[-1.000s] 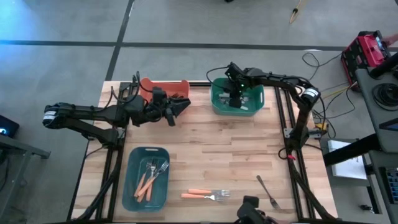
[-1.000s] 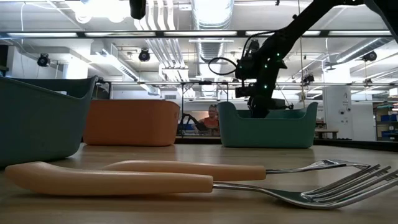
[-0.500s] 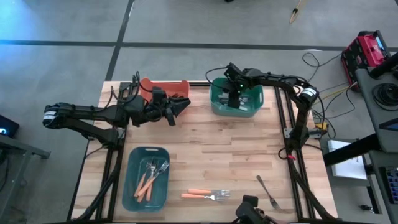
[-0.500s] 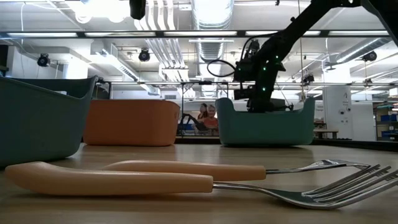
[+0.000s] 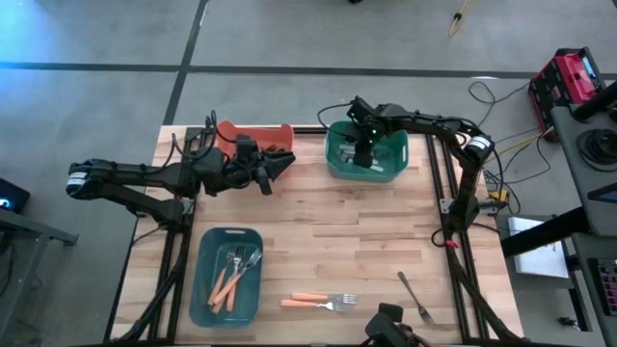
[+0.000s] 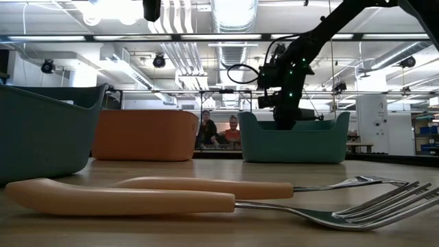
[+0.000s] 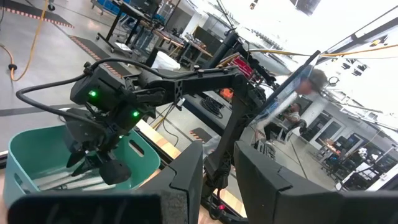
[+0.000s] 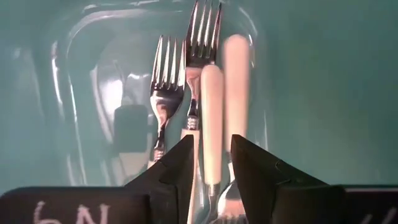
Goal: Sort silverware by color (type)
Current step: Put the orange fork into the blue-green bin
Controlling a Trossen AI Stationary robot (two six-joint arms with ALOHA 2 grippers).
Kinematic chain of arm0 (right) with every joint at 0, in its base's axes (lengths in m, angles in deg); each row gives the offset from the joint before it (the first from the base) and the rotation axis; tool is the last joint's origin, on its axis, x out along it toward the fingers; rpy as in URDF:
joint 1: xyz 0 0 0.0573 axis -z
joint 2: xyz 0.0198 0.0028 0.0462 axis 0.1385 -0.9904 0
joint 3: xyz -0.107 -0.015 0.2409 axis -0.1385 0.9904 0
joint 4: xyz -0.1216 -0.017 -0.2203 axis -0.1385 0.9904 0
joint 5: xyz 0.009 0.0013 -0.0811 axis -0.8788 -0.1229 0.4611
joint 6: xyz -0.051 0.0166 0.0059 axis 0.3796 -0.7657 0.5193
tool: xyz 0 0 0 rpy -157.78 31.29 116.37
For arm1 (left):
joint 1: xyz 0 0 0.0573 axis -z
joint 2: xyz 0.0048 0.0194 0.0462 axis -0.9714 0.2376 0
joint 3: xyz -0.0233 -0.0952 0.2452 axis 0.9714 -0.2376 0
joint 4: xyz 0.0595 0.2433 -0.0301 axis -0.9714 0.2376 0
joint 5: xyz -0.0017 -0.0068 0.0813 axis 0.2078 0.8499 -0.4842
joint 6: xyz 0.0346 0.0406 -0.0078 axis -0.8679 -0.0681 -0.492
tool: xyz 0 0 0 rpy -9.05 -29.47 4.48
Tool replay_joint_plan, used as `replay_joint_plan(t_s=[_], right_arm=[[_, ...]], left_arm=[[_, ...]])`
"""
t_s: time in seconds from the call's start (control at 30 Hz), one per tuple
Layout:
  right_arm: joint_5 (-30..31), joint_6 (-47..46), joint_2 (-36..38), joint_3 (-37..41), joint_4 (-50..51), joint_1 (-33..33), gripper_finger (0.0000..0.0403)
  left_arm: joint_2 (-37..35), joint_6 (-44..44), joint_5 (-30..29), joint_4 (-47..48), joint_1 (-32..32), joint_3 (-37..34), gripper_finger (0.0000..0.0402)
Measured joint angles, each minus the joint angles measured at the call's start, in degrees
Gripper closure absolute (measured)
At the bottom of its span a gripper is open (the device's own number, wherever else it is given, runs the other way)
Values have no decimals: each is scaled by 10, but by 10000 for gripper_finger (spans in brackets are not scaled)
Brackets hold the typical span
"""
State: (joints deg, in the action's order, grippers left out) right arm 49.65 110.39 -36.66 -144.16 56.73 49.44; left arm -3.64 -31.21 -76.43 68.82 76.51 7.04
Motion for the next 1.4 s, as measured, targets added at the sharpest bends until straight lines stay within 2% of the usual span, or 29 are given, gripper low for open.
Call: replay_joint_plan(t_s=[0.2,0.37,0.63,0.83,1.0,1.1,1.23,1.4], right_arm=[[0,-65,10,-31,42,0,297],[1,-130,51,-52,76,-6,307],[-3,-341,171,-59,116,-57,325],[0,-471,271,-54,114,-159,338],[62,-556,323,-41,102,-273,347],[91,-584,339,-26,101,-341,352],[91,-607,349,1,101,-413,359],[93,-631,363,47,77,-467,366]], left_arm=[[0,0,0,2,0,0,326],[0,0,0,24,0,0,326],[0,11,6,95,0,0,326],[10,6,43,109,0,0,326],[27,-12,81,108,0,0,326],[34,-13,103,107,1,0,326],[42,-13,136,108,1,0,326],[47,-2,167,107,6,0,326]])
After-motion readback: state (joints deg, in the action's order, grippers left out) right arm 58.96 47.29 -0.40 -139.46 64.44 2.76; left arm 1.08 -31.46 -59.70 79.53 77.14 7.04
